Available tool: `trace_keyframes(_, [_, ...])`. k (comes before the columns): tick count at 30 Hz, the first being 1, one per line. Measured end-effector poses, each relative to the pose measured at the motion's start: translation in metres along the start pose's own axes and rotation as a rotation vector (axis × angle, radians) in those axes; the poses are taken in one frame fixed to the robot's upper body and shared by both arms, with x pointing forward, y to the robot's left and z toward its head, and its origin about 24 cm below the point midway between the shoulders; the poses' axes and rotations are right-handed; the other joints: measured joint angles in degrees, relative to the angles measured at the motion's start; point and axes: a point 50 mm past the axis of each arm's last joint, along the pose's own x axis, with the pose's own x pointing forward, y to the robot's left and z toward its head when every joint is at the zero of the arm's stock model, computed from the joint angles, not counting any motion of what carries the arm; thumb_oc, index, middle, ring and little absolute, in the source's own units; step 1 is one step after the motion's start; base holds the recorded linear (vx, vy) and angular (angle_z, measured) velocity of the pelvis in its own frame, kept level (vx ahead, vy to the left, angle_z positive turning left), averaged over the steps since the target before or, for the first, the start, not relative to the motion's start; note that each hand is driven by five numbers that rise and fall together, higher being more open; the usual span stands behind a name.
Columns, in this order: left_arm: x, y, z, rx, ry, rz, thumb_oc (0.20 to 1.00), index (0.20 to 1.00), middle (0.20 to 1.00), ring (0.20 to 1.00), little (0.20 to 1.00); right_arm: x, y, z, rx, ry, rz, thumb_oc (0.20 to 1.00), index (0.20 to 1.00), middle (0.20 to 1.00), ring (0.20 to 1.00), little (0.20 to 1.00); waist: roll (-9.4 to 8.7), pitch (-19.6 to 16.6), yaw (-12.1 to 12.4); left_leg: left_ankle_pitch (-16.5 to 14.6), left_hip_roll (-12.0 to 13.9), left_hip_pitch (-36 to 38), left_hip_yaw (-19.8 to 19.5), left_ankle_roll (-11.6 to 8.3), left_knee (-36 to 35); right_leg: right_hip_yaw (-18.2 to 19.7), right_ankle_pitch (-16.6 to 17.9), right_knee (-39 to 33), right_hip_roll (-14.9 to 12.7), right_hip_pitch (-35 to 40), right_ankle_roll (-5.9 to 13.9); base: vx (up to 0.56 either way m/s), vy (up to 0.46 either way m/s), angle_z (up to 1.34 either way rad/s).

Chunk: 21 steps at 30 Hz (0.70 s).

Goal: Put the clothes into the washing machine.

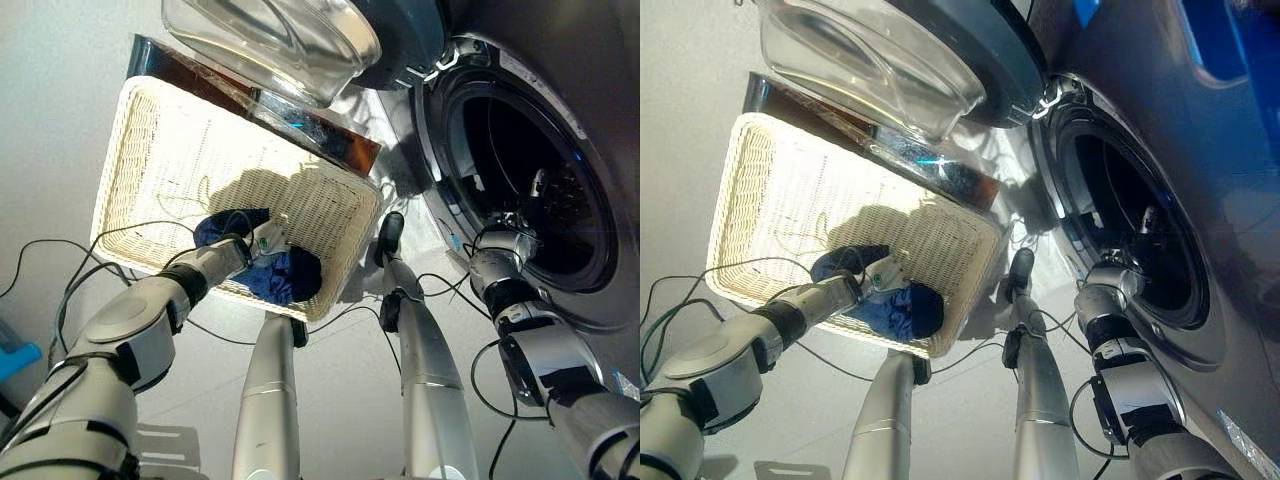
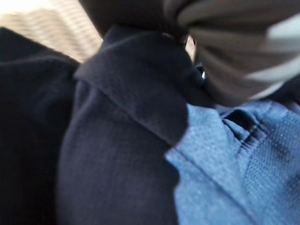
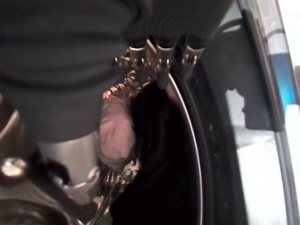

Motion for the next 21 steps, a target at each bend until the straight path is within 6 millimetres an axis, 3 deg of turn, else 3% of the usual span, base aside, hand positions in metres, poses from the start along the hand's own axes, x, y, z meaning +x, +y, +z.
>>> trace_keyframes(8, [-0.012,0.002,-0.026,-0.387,0.348,0.287,0.2,0.2,0.2,0.2,0.2,-0.002,-0.007,-0.003,-0.026,0.013,-0.006,1.0,1.0,1.0,1.0,1.0,0.0,0.0,0.79,-0.01,0.1,3.88,0.73,-0.01,-0.31,0.39,0.06,0.02,0.22,3.31,-0.07,-0.01,0.01,-0.02])
trace_keyframes(12, [-0.021,-0.006,-0.018,-0.692,0.531,0.487,0.2,0.2,0.2,0.2,0.2,-0.004,-0.023,-0.003,-0.05,0.018,-0.036,1.0,1.0,1.0,1.0,1.0,0.0,0.01,1.56,-0.11,0.19,7.51,0.94,-0.13,-0.98,0.49,-0.03,-0.39,0.42,6.65,0.0,0.0,0.0,0.0])
trace_keyframes(15, [-0.03,-0.016,-0.011,-0.809,0.588,0.545,0.2,0.2,0.2,0.2,0.2,-0.007,-0.026,-0.007,-0.055,0.027,-0.054,1.0,1.0,1.0,1.0,1.0,0.01,0.0,2.0,-0.13,0.04,8.66,0.86,-0.14,-1.13,0.44,-0.12,-0.33,0.55,7.86,0.12,0.0,0.0,0.0])
trace_keyframes(17, [-0.032,-0.012,-0.007,-1.01,0.691,0.677,0.2,0.2,0.2,0.2,0.2,-0.011,-0.026,-0.009,-0.105,0.028,-0.032,1.0,1.0,1.0,1.0,1.0,0.01,0.01,2.99,-0.13,0.24,9.71,0.89,-0.14,-1.07,0.47,-0.1,-0.34,0.73,8.83,0.09,0.0,0.0,0.0])
trace_keyframes(21, [-0.031,-0.006,-0.005,-1.064,0.672,0.727,0.2,0.2,0.2,0.2,0.2,-0.015,-0.02,-0.013,-0.16,0.024,0.006,1.0,1.0,1.0,1.0,1.0,0.01,0.01,3.24,-0.11,0.33,9.81,0.73,-0.18,-1.12,0.34,-0.2,-0.36,0.83,9.02,0.25,0.0,0.0,0.0])
